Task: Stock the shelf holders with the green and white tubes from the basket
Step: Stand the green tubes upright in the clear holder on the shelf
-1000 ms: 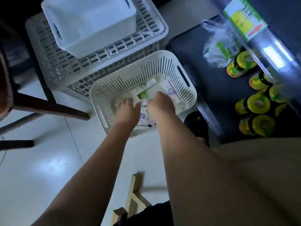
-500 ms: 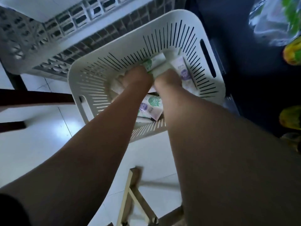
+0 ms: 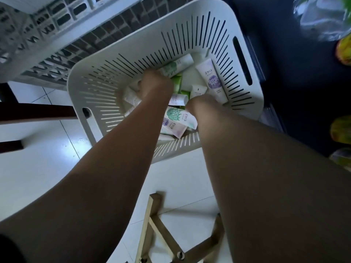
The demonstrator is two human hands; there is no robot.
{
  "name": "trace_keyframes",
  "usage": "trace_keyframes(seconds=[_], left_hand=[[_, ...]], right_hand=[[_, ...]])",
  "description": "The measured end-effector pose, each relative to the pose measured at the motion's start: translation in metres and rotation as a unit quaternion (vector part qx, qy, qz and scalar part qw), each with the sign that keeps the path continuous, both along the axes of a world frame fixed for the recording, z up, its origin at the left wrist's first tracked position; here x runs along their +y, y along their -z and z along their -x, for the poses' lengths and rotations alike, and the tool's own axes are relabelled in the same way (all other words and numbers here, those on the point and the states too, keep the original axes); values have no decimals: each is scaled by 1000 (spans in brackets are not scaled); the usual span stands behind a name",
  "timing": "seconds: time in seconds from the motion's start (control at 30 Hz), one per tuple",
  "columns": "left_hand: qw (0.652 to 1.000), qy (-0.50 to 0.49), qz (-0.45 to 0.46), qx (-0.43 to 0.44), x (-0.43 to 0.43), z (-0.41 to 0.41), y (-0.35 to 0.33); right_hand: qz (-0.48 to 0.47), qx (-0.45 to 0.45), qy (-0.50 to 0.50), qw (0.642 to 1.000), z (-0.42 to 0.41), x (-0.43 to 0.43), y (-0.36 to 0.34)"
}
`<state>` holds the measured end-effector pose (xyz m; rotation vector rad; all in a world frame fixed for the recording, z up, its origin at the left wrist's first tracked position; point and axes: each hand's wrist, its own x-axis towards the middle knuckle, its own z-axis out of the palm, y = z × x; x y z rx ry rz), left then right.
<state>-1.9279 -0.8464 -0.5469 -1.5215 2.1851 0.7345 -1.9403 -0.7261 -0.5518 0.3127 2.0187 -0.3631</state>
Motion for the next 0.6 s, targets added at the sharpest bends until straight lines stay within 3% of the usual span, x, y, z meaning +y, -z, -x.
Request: trace_keyframes(seconds=[0.07, 0.23, 0.43, 0.47, 0.6], left_hand=[[1000, 9, -7, -10, -2, -1, -1], [980, 169, 41, -99, 22, 13, -5], [998, 37, -37, -40, 37, 18, 5], [998, 36, -41, -37, 38, 19, 5], [997, 36, -50, -38, 30, 16, 13]], right_hand=[[10, 46, 3, 999, -5, -3, 10], [27, 109, -71, 991, -9, -4, 25], [131, 92, -110, 981, -1, -17, 77], [131, 55, -100, 985, 3, -15, 70], [97, 111, -126, 981, 17, 0, 26]])
